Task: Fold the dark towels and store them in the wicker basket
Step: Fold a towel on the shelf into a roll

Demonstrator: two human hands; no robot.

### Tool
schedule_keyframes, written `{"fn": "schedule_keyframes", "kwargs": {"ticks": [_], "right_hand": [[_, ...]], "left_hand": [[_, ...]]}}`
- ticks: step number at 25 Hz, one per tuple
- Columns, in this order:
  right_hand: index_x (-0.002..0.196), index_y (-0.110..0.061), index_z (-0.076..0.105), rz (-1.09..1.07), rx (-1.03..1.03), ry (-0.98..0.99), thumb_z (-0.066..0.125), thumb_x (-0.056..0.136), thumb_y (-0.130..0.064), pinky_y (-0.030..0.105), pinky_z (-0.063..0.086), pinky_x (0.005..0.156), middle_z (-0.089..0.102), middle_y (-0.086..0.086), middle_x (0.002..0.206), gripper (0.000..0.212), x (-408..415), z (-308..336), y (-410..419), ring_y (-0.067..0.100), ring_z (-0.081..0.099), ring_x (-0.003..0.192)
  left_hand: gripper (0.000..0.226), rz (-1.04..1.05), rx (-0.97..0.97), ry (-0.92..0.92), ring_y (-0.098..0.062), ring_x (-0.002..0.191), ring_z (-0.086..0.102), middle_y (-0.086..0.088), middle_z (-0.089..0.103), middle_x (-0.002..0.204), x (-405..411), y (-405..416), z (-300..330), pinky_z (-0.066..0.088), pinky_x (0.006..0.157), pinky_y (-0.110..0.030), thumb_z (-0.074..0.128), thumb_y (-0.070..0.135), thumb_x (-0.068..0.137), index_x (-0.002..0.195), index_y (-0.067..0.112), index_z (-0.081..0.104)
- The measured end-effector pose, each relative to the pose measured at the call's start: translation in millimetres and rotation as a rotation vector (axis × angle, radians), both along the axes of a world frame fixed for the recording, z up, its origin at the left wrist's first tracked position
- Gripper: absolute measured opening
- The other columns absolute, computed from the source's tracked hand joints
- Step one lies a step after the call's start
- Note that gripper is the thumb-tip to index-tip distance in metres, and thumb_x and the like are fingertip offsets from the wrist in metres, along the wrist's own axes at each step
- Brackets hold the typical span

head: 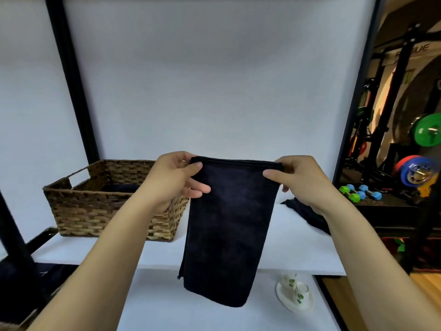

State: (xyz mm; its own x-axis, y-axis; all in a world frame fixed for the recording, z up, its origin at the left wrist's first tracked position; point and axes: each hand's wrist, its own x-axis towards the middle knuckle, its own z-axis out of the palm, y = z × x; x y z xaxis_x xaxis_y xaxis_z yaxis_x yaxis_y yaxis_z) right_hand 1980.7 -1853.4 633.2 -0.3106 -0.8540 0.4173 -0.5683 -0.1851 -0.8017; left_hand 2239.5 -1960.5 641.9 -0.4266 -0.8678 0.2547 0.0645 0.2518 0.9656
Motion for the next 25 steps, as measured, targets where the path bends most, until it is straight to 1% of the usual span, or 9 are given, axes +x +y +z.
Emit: {"fn": "schedule_keyframes", "kwargs": {"ticks": [4,6,8,11,13,16,18,21,25], "right_hand": [[0.092,0.003,0.066,-0.001,-0.026,-0.204,0.071,0.093,-0.027,0.023,0.028,0.046,0.046,0.01,0.067,0.031,-22.8,7.9,-5.9,0.014,0.041,0.049],[0.095,0.003,0.064,-0.013,0.03,-0.243,0.068,0.095,-0.024,0.024,0.026,0.042,0.051,0.012,0.079,0.028,-37.7,14.0,-22.5,0.015,0.047,0.043],[0.098,-0.002,0.065,-0.008,0.054,-0.309,0.067,0.097,-0.021,0.025,0.034,0.041,0.057,0.008,0.096,0.019,-49.6,21.6,-43.8,0.02,0.061,0.049],[0.106,-0.004,0.062,0.023,-0.094,-0.42,0.065,0.099,-0.014,0.03,0.061,0.061,0.058,0.01,0.106,0.013,-59.0,40.1,-75.3,0.029,0.076,0.075],[0.101,-0.005,0.064,0.042,-0.24,-0.417,0.063,0.099,-0.011,0.033,0.062,0.082,0.058,0.01,0.102,0.007,-65.4,50.9,-92.8,0.029,0.077,0.086],[0.102,-0.004,0.068,0.057,-0.306,-0.405,0.062,0.099,-0.007,0.031,0.059,0.09,0.067,0.01,0.104,0.008,-79.5,47.0,-106.7,0.027,0.076,0.091],[0.102,-0.007,0.071,0.042,-0.225,-0.342,0.062,0.097,-0.005,0.029,0.059,0.089,0.072,0.01,0.104,0.01,-86.2,13.2,-110.3,0.024,0.076,0.092],[0.094,-0.03,0.072,-0.076,0.001,0.066,0.067,0.092,-0.008,0.033,0.057,0.082,0.075,-0.006,0.092,0.022,-90.0,-89.7,-99.8,0.009,0.071,0.084],[0.112,-0.04,0.065,0.02,0.297,0.345,0.066,0.095,-0.012,0.028,0.049,0.096,0.061,-0.025,0.115,0.032,-67.9,-240.1,-36.5,-0.003,0.058,0.105]], "left_hand": [[0.015,-0.057,0.081,0.052,-0.027,0.061,0.074,-0.015,0.064,0.08,-11.8,-13.4,16.7,0.057,0.048,-0.027,0.067,0.011,0.095,0.105,0.009,0.057],[0.012,-0.038,0.072,0.0,-0.027,0.063,0.075,-0.02,0.066,0.089,-31.4,-28.9,21.7,0.058,0.051,-0.027,0.067,0.012,0.096,0.103,0.01,0.057],[0.01,-0.022,0.047,-0.013,-0.029,0.074,0.077,-0.016,0.065,0.1,-55.7,-49.1,23.9,0.06,0.059,-0.03,0.065,0.011,0.098,0.104,0.009,0.058],[0.006,0.028,-0.057,0.045,-0.03,0.086,0.077,-0.007,0.063,0.105,-88.0,-81.0,35.9,0.061,0.084,-0.041,0.061,0.009,0.1,0.105,0.009,0.059],[0.004,0.052,-0.146,0.094,-0.028,0.088,0.077,-0.003,0.063,0.102,-102.2,-95.8,49.0,0.059,0.089,-0.041,0.059,0.008,0.101,0.103,0.011,0.059],[0.008,0.084,-0.288,0.038,-0.024,0.088,0.077,-0.001,0.063,0.106,-111.5,-111.0,44.8,0.059,0.086,-0.035,0.056,0.005,0.101,0.107,0.007,0.061],[0.01,0.074,-0.302,-0.039,-0.02,0.089,0.077,0.0,0.066,0.106,-111.1,-116.3,7.6,0.058,0.088,-0.035,0.056,0.003,0.101,0.105,0.008,0.062],[0.022,0.08,-0.256,-0.222,-0.017,0.093,0.074,0.001,0.073,0.105,-99.1,-110.6,-100.5,0.056,0.094,-0.045,0.061,0.0,0.096,0.095,0.022,0.066],[0.047,-0.041,-0.291,-0.506,-0.006,0.109,0.067,0.014,0.068,0.123,-53.2,-64.0,-253.9,0.055,0.096,-0.038,0.062,0.001,0.096,0.094,0.048,0.063]]}}
